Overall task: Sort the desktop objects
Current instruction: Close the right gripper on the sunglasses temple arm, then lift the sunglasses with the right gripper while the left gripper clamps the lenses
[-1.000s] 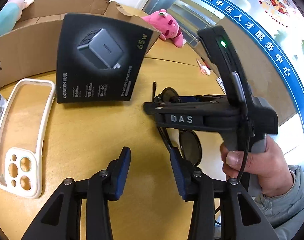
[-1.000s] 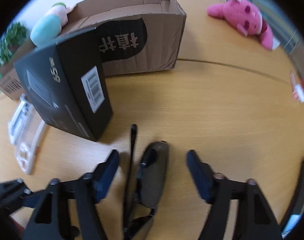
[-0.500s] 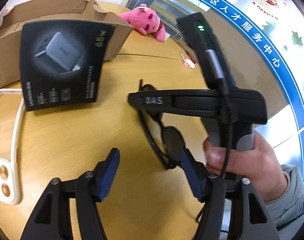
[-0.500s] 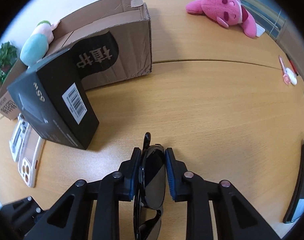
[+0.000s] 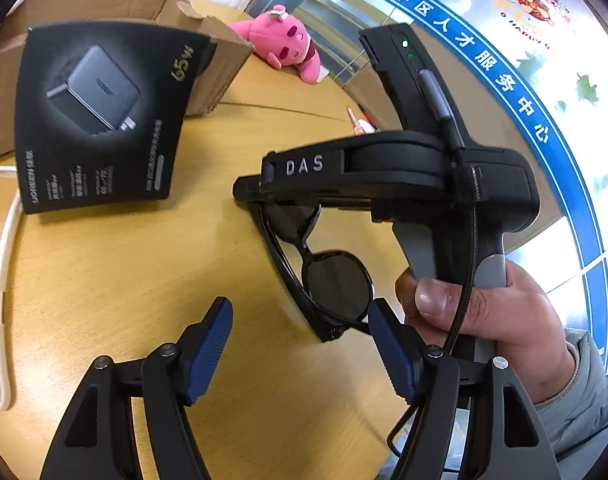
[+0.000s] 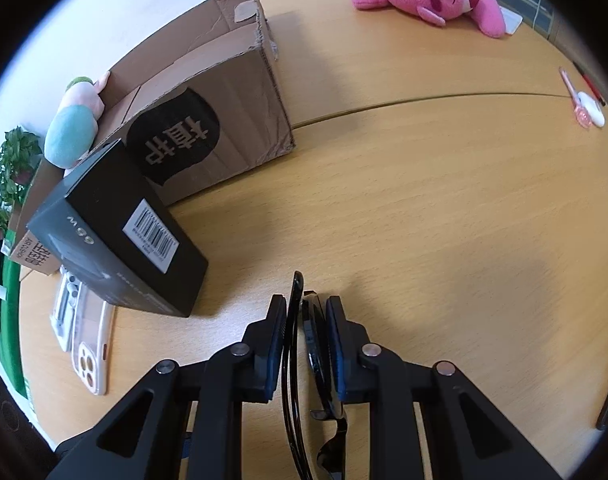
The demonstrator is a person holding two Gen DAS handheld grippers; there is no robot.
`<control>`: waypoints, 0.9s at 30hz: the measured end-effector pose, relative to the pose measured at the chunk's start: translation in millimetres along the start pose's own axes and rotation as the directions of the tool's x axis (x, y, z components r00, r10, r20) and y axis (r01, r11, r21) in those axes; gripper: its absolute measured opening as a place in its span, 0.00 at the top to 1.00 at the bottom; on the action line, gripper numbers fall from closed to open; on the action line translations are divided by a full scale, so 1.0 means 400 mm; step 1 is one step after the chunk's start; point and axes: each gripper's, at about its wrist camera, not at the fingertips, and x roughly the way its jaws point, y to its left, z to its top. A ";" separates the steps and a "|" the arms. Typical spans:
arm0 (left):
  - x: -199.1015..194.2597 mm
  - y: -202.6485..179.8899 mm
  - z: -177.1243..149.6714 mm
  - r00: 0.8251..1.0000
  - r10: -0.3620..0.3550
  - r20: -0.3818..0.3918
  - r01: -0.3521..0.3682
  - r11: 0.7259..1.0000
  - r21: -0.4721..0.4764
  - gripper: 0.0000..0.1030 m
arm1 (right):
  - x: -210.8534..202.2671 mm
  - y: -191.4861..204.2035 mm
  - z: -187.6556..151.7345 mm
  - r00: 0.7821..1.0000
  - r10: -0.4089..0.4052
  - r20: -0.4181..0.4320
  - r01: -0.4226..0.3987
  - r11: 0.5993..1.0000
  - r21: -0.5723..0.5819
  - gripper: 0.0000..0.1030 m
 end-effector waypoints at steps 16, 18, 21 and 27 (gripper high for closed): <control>-0.004 -0.001 0.015 0.999 0.007 0.046 -0.007 1.000 -0.002 0.27 | -0.113 0.038 0.005 0.989 0.107 0.097 -0.110 0.994 0.019 0.81; 0.006 0.006 0.010 0.999 0.020 0.032 -0.021 1.000 0.001 0.27 | -0.127 0.044 0.004 0.982 0.157 0.101 -0.159 0.987 0.013 0.81; 0.014 0.015 0.002 0.999 0.026 0.020 -0.026 1.000 -0.004 0.29 | -0.137 0.054 -0.002 0.951 0.292 0.099 -0.295 0.955 0.016 0.82; -0.002 0.042 -0.010 0.999 0.015 0.031 -0.015 1.000 -0.007 0.43 | -0.135 0.034 -0.003 0.905 0.413 0.099 -0.417 0.909 0.021 0.81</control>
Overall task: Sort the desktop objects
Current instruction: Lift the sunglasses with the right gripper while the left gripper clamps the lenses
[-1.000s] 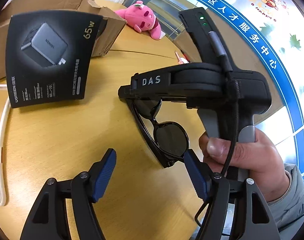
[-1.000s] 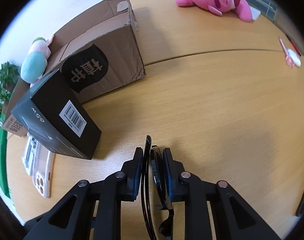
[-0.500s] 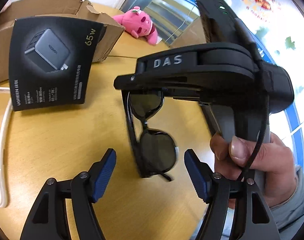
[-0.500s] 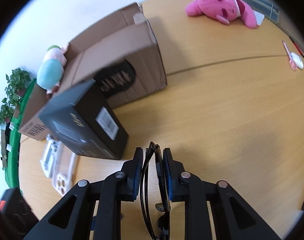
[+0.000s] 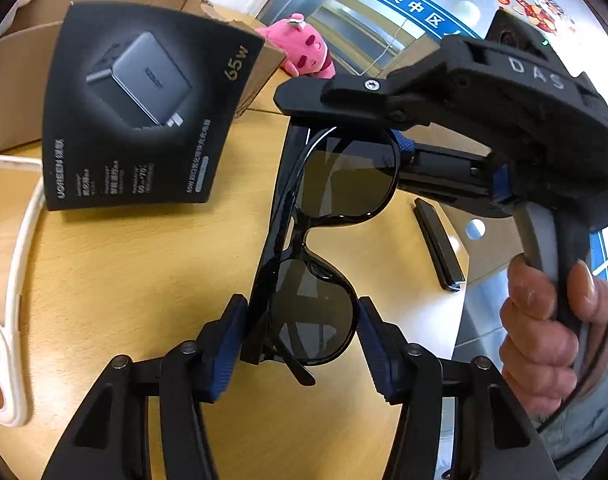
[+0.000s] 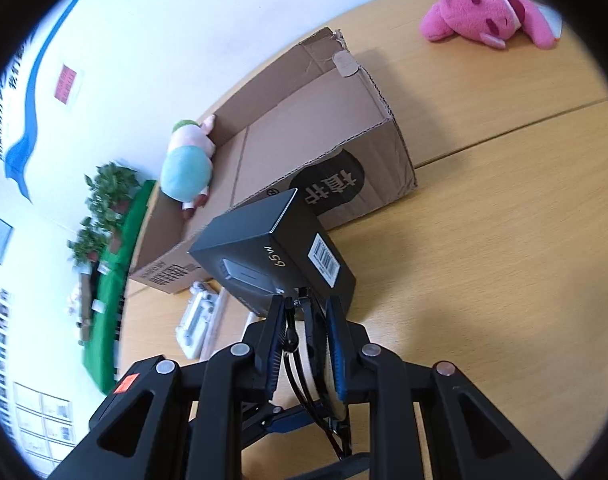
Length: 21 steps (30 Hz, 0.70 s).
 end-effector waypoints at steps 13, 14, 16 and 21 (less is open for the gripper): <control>-0.071 -0.054 0.000 0.995 0.094 0.026 -0.095 0.995 0.044 0.44 | -0.022 0.011 0.015 0.989 0.147 -0.001 -0.147 0.989 -0.008 0.81; -0.077 -0.053 0.005 0.995 0.098 0.027 -0.099 0.994 0.042 0.44 | -0.022 0.015 0.019 0.989 0.150 -0.001 -0.150 0.989 -0.009 0.81; -0.096 -0.057 0.007 0.993 0.113 0.033 -0.115 0.993 0.041 0.44 | -0.026 0.034 0.028 0.987 0.159 -0.002 -0.159 0.987 -0.021 0.81; -0.159 -0.086 0.040 0.984 0.166 0.061 -0.169 0.984 0.052 0.44 | -0.046 0.095 0.055 0.979 0.204 0.008 -0.203 0.977 -0.070 0.81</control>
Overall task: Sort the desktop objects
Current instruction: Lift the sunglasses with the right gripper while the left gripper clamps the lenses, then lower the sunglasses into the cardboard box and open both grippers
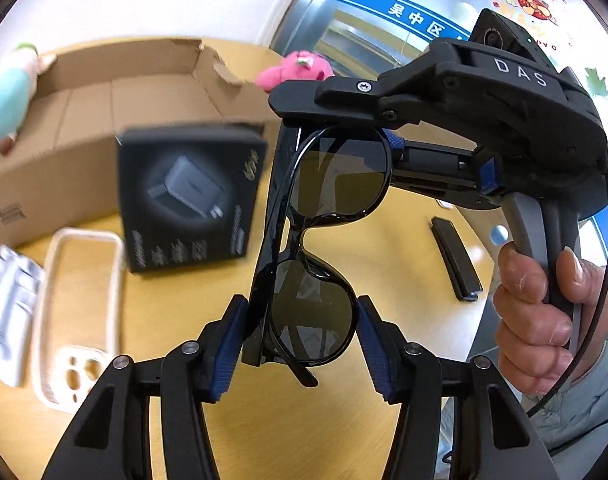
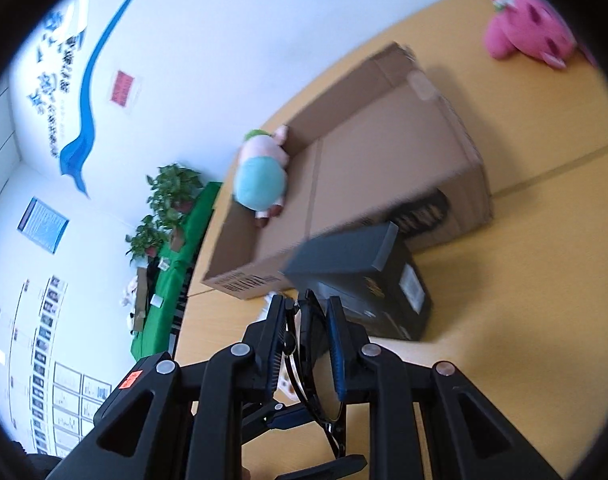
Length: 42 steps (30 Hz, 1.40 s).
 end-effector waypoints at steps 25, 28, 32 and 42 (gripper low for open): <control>-0.142 0.271 0.442 0.993 -0.089 0.080 0.103 0.975 -0.198 0.47 | 0.248 0.286 0.500 0.986 -0.165 -0.014 0.156 0.953 -0.259 0.86; -0.112 0.346 0.513 0.992 -0.108 0.058 0.119 0.965 -0.232 0.47 | 0.318 0.267 0.557 0.982 -0.187 -0.037 0.173 0.953 -0.247 0.86; -0.070 0.413 0.530 0.993 -0.116 0.031 0.120 0.954 -0.275 0.47 | 0.425 0.234 0.627 0.976 -0.202 -0.080 0.179 0.955 -0.237 0.87; 0.066 0.618 0.570 0.996 -0.066 -0.062 0.036 0.917 -0.398 0.47 | 0.719 0.119 0.720 0.956 -0.201 -0.214 0.156 0.965 -0.211 0.87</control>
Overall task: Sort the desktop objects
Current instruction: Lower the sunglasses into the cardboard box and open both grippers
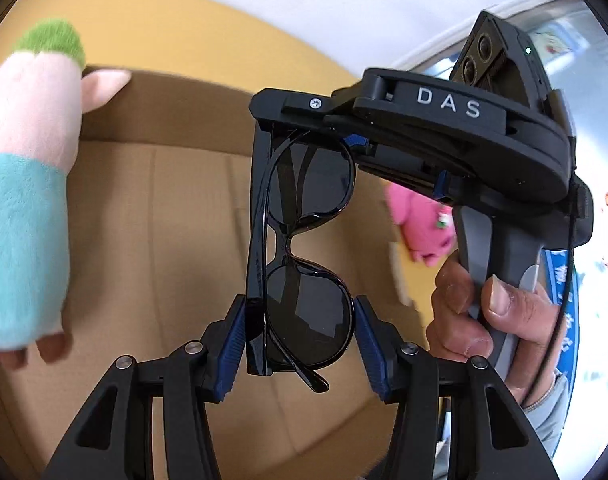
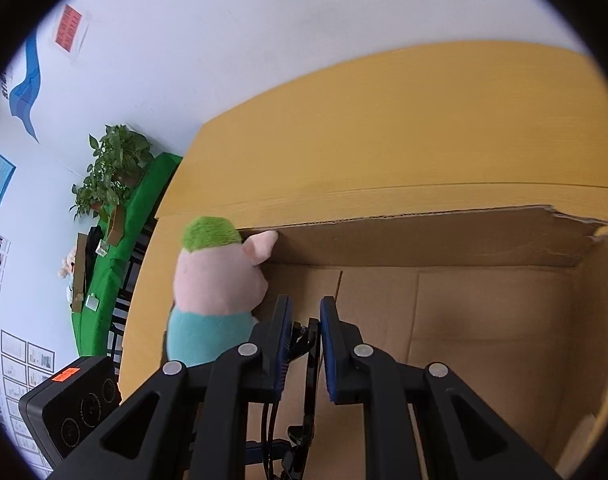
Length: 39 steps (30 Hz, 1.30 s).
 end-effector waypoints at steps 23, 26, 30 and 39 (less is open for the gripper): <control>0.163 0.059 -0.023 0.950 0.298 -0.098 -0.305 0.950 -0.073 0.46 | 0.245 -0.164 0.008 0.994 0.102 -0.044 -0.099 0.993 0.069 0.71; 0.156 0.054 -0.042 0.945 0.316 -0.084 -0.323 0.943 -0.081 0.46 | 0.233 -0.163 0.010 0.992 0.124 -0.031 -0.121 0.990 0.073 0.34; 0.124 0.037 -0.069 0.951 0.306 -0.042 -0.309 0.947 -0.089 0.43 | 0.185 -0.148 0.010 0.996 0.085 0.008 -0.085 0.995 0.056 0.22; -0.018 -0.108 -0.205 0.936 0.331 0.115 -0.337 0.941 0.031 0.42 | -0.085 -0.020 -0.029 0.991 -0.081 0.109 0.094 0.988 -0.121 0.22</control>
